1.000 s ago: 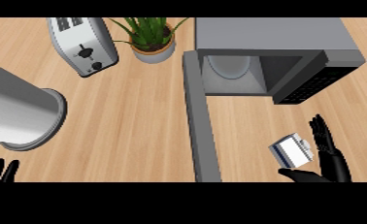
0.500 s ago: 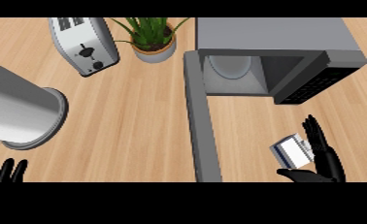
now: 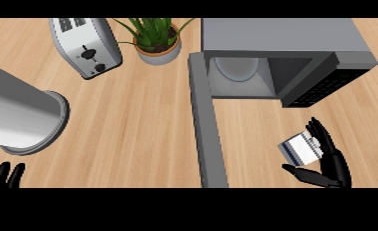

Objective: Pick up the milk, place it into the microwave and close the microwave

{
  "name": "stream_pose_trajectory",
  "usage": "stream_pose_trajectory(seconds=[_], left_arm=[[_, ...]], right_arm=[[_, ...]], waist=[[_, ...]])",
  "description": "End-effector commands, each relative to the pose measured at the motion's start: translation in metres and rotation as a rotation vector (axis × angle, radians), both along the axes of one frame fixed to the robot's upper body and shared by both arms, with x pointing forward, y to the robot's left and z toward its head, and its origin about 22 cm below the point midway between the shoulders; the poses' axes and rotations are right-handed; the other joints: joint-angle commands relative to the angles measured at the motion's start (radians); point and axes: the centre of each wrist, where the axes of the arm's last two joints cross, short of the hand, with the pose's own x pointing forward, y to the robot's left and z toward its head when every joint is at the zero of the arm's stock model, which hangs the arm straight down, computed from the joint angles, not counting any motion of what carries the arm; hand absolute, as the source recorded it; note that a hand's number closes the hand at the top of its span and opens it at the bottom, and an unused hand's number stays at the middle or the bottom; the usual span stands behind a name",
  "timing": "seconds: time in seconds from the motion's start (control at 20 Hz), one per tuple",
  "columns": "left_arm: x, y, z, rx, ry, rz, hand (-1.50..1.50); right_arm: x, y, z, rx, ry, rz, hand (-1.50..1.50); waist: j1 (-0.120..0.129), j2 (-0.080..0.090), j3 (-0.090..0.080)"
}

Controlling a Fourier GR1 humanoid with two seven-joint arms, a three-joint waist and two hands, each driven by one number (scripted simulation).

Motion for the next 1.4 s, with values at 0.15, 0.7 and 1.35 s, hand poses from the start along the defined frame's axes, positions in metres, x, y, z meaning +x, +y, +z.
stream_pose_trajectory(seconds=[0.15,0.7,1.35], left_arm=[[0.002,0.006,-0.001,-0.005,-0.015,0.008,-1.50],[0.002,0.011,0.000,0.012,0.000,-0.017,-1.50],[-0.019,0.026,0.001,0.001,0.013,0.022,-1.50]], right_arm=[[0.003,0.021,-0.005,0.224,-0.158,0.095,1.50],[0.070,0.044,0.025,0.296,-0.163,0.119,1.50],[0.083,0.097,0.064,0.271,-0.161,0.383,1.50]], waist=[[-0.004,-0.002,0.000],[0.012,0.003,0.001],[-0.016,-0.008,-0.003]])
